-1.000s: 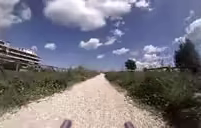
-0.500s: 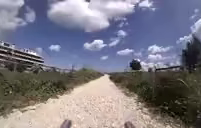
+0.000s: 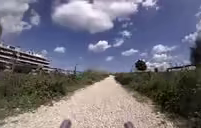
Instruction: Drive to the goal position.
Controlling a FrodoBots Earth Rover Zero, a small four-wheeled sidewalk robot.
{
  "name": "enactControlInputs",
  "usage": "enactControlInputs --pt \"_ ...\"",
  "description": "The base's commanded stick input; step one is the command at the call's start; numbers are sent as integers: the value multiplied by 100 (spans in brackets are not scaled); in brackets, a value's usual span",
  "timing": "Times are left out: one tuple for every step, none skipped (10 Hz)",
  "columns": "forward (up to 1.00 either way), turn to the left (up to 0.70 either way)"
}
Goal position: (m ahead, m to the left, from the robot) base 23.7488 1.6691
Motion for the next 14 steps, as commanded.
enactControlInputs --pt "85 -21" --pt "85 -31" --pt "85 -27" --pt "85 0" --pt "85 -12" --pt "85 -34" --pt "85 -21" --pt "85 0" --pt "85 -6" --pt "85 -31" --pt "85 -17" --pt "85 -6" --pt "85 -4" --pt "85 -33"
